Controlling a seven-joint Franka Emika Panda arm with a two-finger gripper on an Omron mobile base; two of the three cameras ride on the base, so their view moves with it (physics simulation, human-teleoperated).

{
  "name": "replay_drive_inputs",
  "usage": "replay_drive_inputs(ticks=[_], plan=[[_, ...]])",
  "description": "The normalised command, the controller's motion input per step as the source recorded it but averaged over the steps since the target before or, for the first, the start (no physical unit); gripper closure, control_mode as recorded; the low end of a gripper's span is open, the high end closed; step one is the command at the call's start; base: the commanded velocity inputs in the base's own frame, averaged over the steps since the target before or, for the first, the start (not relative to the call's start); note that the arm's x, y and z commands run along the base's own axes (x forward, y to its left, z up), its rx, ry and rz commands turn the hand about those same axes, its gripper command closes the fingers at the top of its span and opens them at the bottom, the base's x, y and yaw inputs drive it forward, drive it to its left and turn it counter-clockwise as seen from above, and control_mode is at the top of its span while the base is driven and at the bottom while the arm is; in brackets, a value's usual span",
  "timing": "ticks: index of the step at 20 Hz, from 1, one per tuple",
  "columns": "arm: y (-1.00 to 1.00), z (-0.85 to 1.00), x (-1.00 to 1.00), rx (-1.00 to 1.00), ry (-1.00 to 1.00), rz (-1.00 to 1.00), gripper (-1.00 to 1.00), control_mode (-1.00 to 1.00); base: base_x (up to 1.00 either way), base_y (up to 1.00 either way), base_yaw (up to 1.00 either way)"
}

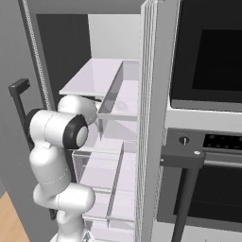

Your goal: Grab a lemon wedge from the fridge and one ice cube from the ice bowl, and put them in the glass of lemonade.

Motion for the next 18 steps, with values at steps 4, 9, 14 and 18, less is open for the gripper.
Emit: replay_drive_inputs(ticks=[4, 9, 14, 18], plan=[[0.0, 0.0, -0.09, 0.0, 0.0, 0.0, 1.0, -1.0, 0.0, 0.0, 0.0], [0.01, 0.0, -0.13, 0.0, -0.03, 0.0, 1.0, -1.0, 0.0, 0.0, 0.0], [0.28, 0.01, -0.46, 0.0, -0.14, -0.12, 1.0, -1.0, 0.0, 0.0, 0.0], [0.04, 0.17, -0.91, 0.0, -0.01, -0.18, 1.0, -1.0, 0.0, 0.0, 0.0]])
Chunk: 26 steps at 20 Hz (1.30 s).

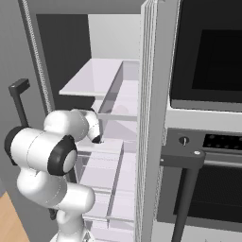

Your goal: Grab a lemon wedge from the fridge and one ice cube from the ice bowl, and put them in the glass of lemonade.

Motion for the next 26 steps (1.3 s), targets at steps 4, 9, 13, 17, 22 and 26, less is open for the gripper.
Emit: replay_drive_inputs(ticks=[4, 9, 13, 17, 22, 26], plan=[[0.0, 0.64, -0.68, 0.0, 0.03, -0.1, 1.0, -1.0, 0.0, 0.0, 0.0], [0.0, 0.99, -0.49, 0.0, 0.1, -0.04, 1.0, -1.0, 0.0, 0.0, 0.0], [0.0, 0.94, -0.65, -0.01, 0.2, -0.03, 1.0, -1.0, 0.0, 0.0, 0.0], [0.0, 0.91, -1.0, 0.0, 0.14, -0.04, 1.0, -1.0, 0.0, 0.0, 0.0], [0.0, 0.87, -1.0, 0.0, 0.06, -0.06, 1.0, -1.0, 0.0, 0.0, 0.0], [0.06, 0.72, -1.0, 0.0, 0.0, -0.09, 1.0, -1.0, 0.0, 0.0, 0.0]])
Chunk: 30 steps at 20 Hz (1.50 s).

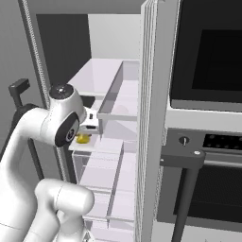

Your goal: Grab a lemon wedge from the fridge and one ice cube from the ice bowl, and put them in the glass of lemonade.

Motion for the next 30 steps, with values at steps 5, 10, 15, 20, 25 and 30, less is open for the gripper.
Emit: replay_drive_inputs(ticks=[5, 10, 15, 20, 25, 30], plan=[[0.17, 0.15, -1.0, -0.02, 0.0, -0.08, 1.0, -1.0, 0.0, 0.0, 0.0], [0.29, 0.02, -0.86, -0.01, 0.0, -0.1, 1.0, -1.0, 0.0, 0.0, 0.0], [0.0, 0.0, -0.37, 0.0, 0.0, 0.0, 1.0, -1.0, 0.0, 0.0, 0.0], [0.0, 0.0, 0.0, 0.0, 0.0, 0.0, 1.0, -1.0, 0.0, 0.0, 0.0], [0.0, 0.0, -0.04, 0.0, 0.0, 0.0, 1.0, 1.0, -0.74, 0.0, -0.02], [0.0, 0.0, 0.0, 0.0, 0.0, 0.0, 1.0, 1.0, -1.0, 0.0, -0.24]])
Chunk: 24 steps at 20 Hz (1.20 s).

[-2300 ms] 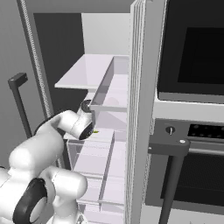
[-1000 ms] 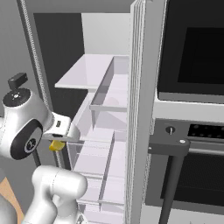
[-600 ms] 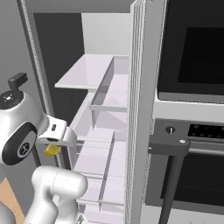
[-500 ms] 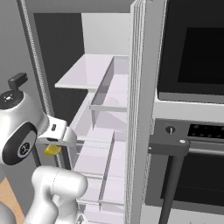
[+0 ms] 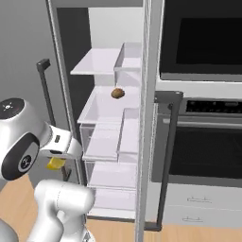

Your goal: Grab a lemon wedge from the fridge and one ice cube from the ice bowl, and put them in the glass of lemonade.

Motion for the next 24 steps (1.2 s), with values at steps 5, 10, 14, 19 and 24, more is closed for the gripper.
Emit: replay_drive_inputs(ticks=[5, 10, 14, 19, 24], plan=[[0.0, 0.0, 0.0, 0.0, 0.0, 0.0, 1.0, 1.0, -1.0, 0.0, -0.41], [0.0, 0.0, 0.0, 0.0, 0.0, 0.0, 1.0, 1.0, -0.7, -0.13, -0.63], [0.0, 0.0, 0.0, 0.0, 0.0, 0.0, 1.0, 1.0, -0.1, -0.51, -0.69], [0.0, 0.0, 0.0, 0.0, 0.0, 0.0, 1.0, 1.0, 0.55, -0.79, -0.27], [0.0, 0.0, 0.0, 0.0, 0.0, 0.0, 1.0, 1.0, 1.0, -0.51, 0.03]])
